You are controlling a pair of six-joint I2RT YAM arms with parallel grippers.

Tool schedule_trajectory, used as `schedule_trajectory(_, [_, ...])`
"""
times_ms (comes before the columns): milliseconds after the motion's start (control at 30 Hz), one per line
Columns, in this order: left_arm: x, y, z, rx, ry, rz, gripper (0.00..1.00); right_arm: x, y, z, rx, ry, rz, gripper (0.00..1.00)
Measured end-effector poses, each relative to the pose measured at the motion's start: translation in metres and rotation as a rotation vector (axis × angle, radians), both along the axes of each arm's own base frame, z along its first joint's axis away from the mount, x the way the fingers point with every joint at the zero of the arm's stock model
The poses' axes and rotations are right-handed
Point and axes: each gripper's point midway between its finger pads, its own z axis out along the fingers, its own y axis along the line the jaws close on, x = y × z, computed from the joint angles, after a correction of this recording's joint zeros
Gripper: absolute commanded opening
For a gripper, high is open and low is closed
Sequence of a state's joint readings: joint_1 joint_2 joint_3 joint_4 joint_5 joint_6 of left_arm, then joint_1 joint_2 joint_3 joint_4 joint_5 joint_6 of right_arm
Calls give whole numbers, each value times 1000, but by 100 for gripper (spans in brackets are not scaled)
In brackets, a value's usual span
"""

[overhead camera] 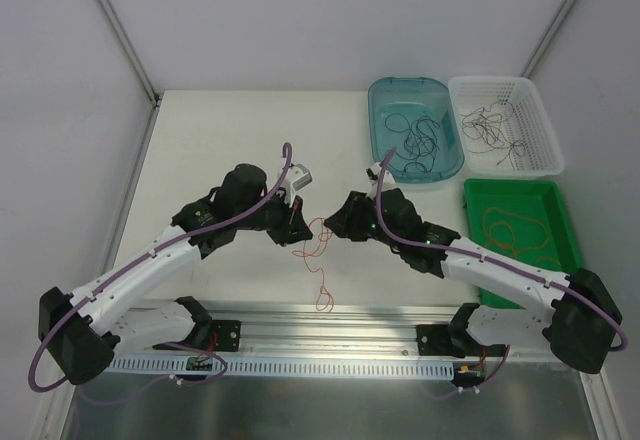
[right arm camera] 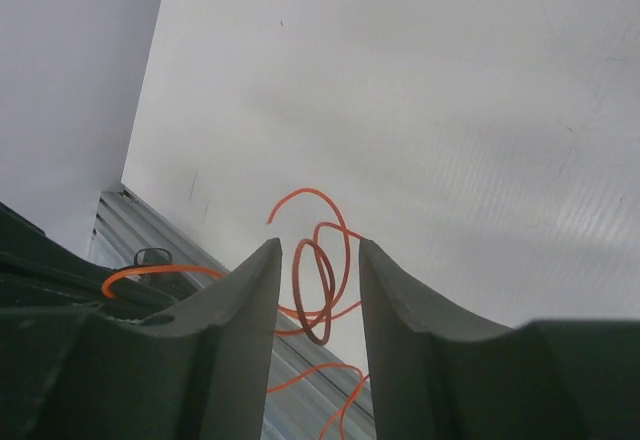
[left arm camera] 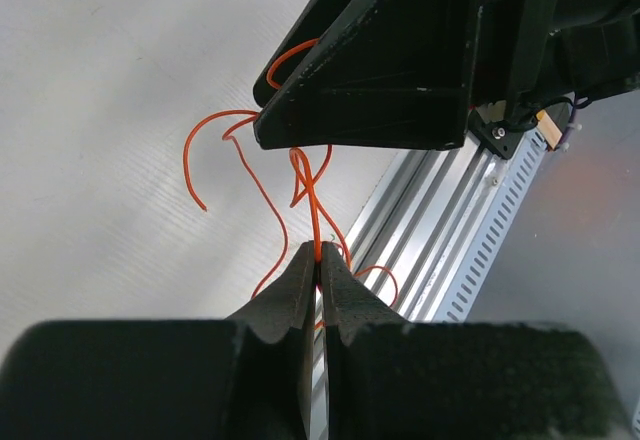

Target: Untangle the cables

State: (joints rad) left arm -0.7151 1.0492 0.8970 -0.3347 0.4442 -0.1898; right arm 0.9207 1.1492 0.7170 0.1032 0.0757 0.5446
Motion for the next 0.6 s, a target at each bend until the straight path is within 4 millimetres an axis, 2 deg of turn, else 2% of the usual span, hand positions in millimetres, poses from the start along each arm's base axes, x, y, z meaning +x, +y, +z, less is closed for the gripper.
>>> schedule_trajectory(67, [0,0,1,1,-4,1,0,1,1,-4,-7,8,-1,28])
schedule_trajectory(100, [0,0,1,1,-7,3,0,1,1,-6,-11,10,-2,15])
schedule_trajectory(167, [4,2,2,8,-20,27,0,3,-2,-9,-29,8,-15,3])
schedule_trajectory(267, [15,12,3,38,-57,107,0,6,-18,-13,-75,-1,-64,1])
schedule_trajectory(400, [35,34,6,92,-115,265,0,15,-76,-15,-167,-33,-197,1])
schedule_trajectory(500, [50,53,10,136,-146,381,0,20,-117,0,-217,-93,-294,1])
schedule_trajectory(600, [67,73,18,169,-174,499,0,18,-149,17,-295,-153,-350,2])
